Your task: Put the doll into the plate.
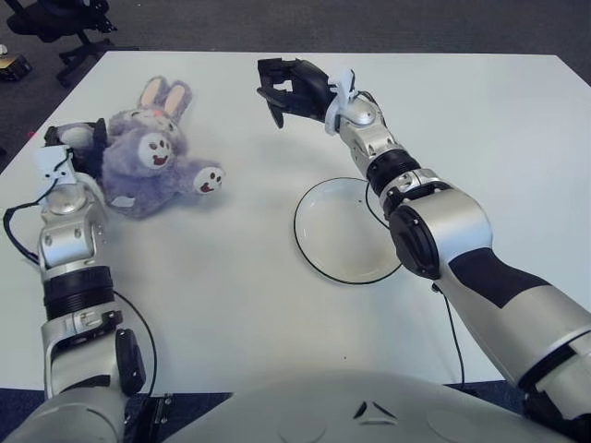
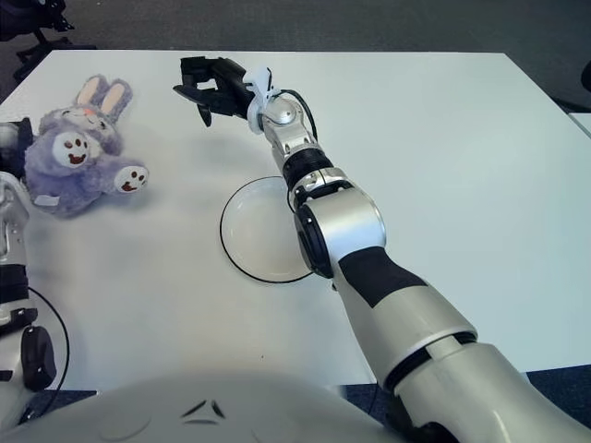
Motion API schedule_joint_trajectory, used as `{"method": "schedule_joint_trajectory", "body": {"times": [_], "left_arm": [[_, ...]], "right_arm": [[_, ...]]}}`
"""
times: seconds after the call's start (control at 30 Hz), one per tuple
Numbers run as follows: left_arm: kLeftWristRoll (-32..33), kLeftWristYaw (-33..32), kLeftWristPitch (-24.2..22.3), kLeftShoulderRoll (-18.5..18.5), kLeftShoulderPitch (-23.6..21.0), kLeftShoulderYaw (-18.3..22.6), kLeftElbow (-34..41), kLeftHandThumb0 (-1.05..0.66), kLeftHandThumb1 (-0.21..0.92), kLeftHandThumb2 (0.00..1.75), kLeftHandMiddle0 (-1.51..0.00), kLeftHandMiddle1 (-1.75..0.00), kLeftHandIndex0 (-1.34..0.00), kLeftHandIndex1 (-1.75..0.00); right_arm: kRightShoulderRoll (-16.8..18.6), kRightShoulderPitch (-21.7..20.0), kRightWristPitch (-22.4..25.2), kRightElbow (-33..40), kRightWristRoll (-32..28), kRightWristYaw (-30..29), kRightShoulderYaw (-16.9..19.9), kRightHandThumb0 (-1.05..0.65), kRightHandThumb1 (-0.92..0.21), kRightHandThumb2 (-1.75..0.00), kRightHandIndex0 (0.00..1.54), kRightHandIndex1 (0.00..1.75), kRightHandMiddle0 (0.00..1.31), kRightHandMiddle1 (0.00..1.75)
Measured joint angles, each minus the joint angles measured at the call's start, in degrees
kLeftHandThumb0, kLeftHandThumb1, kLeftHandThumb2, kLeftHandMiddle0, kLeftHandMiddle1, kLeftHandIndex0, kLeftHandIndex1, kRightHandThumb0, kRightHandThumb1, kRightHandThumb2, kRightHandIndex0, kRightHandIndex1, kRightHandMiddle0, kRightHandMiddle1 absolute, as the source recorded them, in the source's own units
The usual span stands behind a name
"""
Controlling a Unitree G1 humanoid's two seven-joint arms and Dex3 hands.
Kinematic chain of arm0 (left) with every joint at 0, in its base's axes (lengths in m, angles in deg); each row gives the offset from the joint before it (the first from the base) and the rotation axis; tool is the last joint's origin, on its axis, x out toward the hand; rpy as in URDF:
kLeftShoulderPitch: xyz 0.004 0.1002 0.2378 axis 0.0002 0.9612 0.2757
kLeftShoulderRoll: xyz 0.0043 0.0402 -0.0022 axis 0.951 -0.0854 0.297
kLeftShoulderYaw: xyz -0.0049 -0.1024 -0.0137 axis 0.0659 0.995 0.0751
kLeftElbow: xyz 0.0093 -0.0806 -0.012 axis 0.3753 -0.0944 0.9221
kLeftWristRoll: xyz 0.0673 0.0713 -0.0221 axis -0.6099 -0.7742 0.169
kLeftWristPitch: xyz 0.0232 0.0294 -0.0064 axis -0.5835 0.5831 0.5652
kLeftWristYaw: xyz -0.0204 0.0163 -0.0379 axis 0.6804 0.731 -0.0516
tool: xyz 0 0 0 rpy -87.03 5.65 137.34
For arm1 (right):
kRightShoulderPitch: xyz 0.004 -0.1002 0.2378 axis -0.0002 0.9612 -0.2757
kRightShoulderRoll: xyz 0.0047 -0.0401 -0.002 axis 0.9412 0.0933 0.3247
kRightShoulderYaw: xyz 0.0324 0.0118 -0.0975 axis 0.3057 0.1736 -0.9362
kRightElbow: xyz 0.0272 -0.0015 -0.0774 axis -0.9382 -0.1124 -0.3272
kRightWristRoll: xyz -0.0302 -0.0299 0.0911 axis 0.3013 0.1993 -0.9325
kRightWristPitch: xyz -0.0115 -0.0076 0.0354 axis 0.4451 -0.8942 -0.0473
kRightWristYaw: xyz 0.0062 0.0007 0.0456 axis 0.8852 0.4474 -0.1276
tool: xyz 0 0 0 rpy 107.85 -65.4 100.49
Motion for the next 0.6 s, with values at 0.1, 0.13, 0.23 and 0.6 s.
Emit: {"method": "schedule_joint_trajectory", "body": {"times": [0.1,0.13,0.23,0.6], "left_arm": [[-0.3,0.0,0.7,-0.3,-1.0,-1.0,-0.9,-0.01,0.92,0.34,-0.48,-1.49,-0.25,-1.46],[-0.3,0.1,0.9,-0.3,-1.2,-1.3,-1.1,-0.01,0.92,0.34,-0.48,-1.48,-0.25,-1.46],[-0.4,0.4,1.8,-0.5,-1.7,-2.3,-1.5,-0.01,0.92,0.34,-0.48,-1.48,-0.25,-1.46],[-2.0,1.1,5.1,-0.5,-3.9,-5.2,-5.3,-0.01,0.92,0.32,-0.5,-1.46,-0.27,-1.45]], "right_arm": [[-0.3,0.0,-0.2,0.0,-0.1,0.3,0.2,-0.35,-0.92,-0.25,0.86,1.75,0.66,1.75],[-0.4,0.0,-0.2,0.0,-0.1,0.3,0.2,-0.35,-0.92,-0.25,0.86,1.75,0.66,1.75],[-0.6,0.0,-0.5,0.0,-0.2,0.5,0.3,-0.35,-0.92,-0.25,0.86,1.75,0.66,1.75],[-1.1,0.0,-1.0,0.1,-0.2,0.9,0.6,-0.35,-0.92,-0.26,0.87,1.75,0.66,1.75]]}}
